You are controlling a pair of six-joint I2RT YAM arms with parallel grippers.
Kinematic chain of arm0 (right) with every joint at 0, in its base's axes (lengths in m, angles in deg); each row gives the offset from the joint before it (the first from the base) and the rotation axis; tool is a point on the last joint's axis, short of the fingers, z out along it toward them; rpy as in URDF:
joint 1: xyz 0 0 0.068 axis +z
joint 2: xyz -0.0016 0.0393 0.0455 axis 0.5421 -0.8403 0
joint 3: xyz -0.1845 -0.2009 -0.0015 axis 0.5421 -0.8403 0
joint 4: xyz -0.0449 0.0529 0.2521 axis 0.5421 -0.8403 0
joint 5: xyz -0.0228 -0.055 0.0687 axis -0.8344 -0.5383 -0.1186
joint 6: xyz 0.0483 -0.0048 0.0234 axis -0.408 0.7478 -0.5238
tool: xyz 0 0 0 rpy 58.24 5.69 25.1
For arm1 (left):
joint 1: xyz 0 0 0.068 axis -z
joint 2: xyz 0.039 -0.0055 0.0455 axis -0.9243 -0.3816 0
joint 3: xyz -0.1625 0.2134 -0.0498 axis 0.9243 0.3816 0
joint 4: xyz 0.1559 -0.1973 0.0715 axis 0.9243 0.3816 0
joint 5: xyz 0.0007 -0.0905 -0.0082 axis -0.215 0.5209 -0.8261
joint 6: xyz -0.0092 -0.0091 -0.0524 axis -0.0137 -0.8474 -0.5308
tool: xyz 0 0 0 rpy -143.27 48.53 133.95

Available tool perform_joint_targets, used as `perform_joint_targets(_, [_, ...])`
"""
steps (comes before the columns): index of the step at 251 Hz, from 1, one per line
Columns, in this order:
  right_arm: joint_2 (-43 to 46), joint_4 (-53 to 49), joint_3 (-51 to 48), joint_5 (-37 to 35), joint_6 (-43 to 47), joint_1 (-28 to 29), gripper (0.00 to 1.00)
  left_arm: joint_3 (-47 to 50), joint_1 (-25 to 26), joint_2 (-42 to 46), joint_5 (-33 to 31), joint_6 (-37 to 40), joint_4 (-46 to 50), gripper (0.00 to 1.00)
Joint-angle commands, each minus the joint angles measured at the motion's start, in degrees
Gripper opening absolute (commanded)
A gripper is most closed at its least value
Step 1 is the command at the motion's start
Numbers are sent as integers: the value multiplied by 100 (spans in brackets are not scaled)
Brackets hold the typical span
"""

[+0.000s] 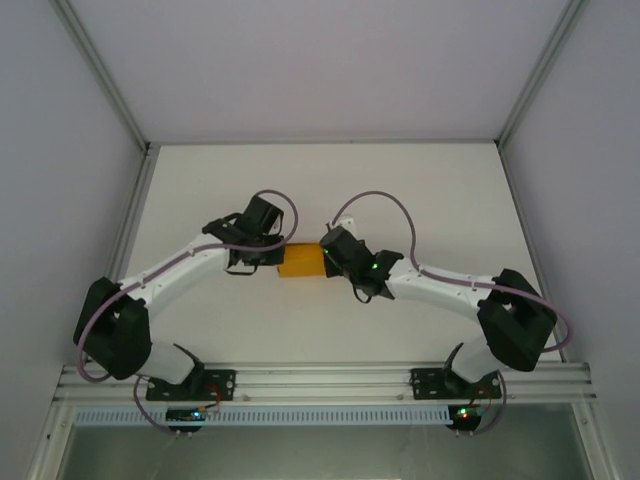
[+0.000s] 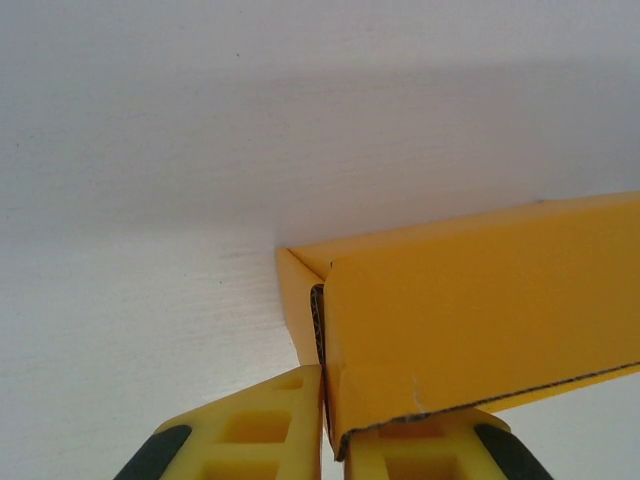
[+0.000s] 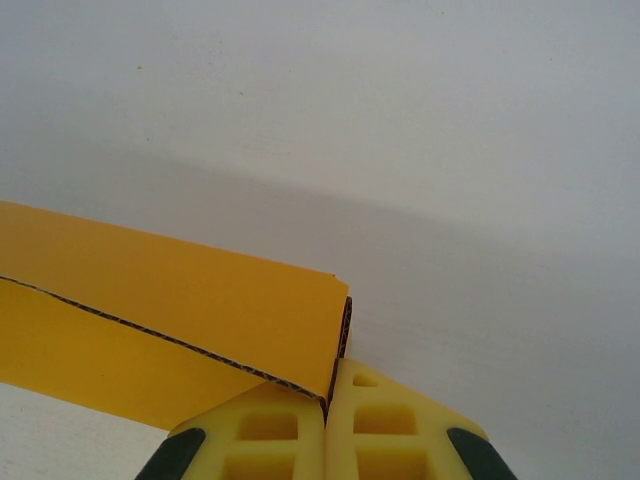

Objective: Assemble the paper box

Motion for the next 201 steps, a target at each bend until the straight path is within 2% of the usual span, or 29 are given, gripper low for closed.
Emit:
perform_joint_targets(1, [-168,-853,-269,363,198,-95,0,475,79,-218,-237,-192,216,10])
perform_joint_targets(23, [-47,-740,-172,573,405,-156,3,546,114,-162,-240,-205,107,10])
perform_joint_targets(50, [231,-548,-19,895,688,-288,26,604,120,-104,-245,-173,32,10])
perform_joint_targets(68, [442,-414,83,1156,827,-446,36,597,132,-113,-237,-111,18,10])
perform_joint_targets(78, [540,-322,124,1322,855,-550,45,591,136,-108,-220,-71,-18,10])
perform_joint_targets(99, [703,-140,184,1738,921,-785,49,582,158,-143,-235,-14,-71,10])
perform_joint_targets(123, [808,-16,279,2133,961,-1028,61,546,166,-204,-250,30,-70,11])
perform_joint_targets(142, [864,136,343,2393,955,-1201,61,534,177,-231,-265,64,-57,10])
perform_joint_targets(162, [847,167,440,2341,900,-1355,61,533,181,-240,-290,70,-63,10])
perform_joint_targets(181, [810,-112,630,2315,891,-1505,52,548,180,-240,-297,68,-61,10])
perform_joint_targets(201, [782,-412,690,2818,1132,-1581,52,532,182,-225,-292,86,-23,10])
